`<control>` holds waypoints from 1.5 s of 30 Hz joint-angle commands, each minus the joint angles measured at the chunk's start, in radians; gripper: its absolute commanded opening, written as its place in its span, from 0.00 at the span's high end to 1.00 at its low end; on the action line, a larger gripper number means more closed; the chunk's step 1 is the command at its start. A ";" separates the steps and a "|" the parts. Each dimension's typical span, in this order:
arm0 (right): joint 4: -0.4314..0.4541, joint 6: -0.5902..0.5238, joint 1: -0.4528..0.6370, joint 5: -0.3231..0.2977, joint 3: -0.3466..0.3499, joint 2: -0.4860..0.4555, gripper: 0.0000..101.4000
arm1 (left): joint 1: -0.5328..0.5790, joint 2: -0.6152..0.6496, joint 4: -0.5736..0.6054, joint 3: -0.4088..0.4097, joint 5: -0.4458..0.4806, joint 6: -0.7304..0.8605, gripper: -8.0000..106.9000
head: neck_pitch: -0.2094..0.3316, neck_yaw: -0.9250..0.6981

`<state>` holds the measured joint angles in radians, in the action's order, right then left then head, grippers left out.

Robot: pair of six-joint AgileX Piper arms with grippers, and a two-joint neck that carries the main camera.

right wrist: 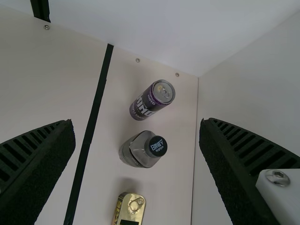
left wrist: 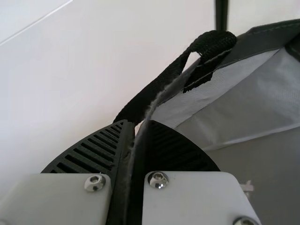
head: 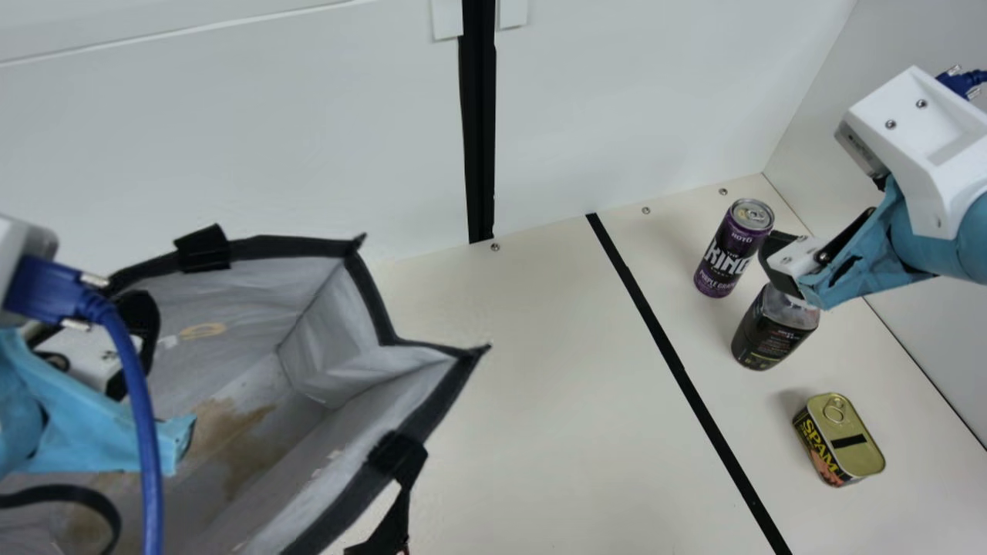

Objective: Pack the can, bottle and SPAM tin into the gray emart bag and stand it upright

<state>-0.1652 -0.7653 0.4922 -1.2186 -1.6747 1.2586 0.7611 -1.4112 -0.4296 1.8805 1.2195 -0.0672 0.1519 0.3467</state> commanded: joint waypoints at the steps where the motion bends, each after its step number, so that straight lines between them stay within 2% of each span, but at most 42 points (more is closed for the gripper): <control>1: 0.000 0.000 0.000 0.000 0.000 0.000 0.06 | 0.013 0.003 -0.117 -0.013 0.001 -0.047 1.00 | 0.023 0.002; 9: 0.000 0.000 0.000 0.000 0.000 0.000 0.06 | 0.070 0.014 -0.355 -0.112 0.001 -0.192 1.00 | 0.023 0.002; 19: 0.000 0.000 0.000 0.000 0.000 0.000 0.06 | 0.114 0.016 -0.520 -0.232 0.001 -0.323 1.00 | 0.023 0.002; 32: 0.000 0.000 0.000 0.000 0.000 0.000 0.06 | 0.186 0.004 -0.530 -0.360 0.001 -0.478 1.00 | 0.023 0.002; 45: 0.000 0.000 0.000 0.000 0.000 0.000 0.06 | 0.277 -0.015 -0.452 -0.424 0.001 -0.568 1.00 | 0.023 0.002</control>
<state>-0.1652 -0.7653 0.4922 -1.2186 -1.6747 1.2586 1.0350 -1.4245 -0.8874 1.4573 1.2195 -0.6326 0.1519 0.3467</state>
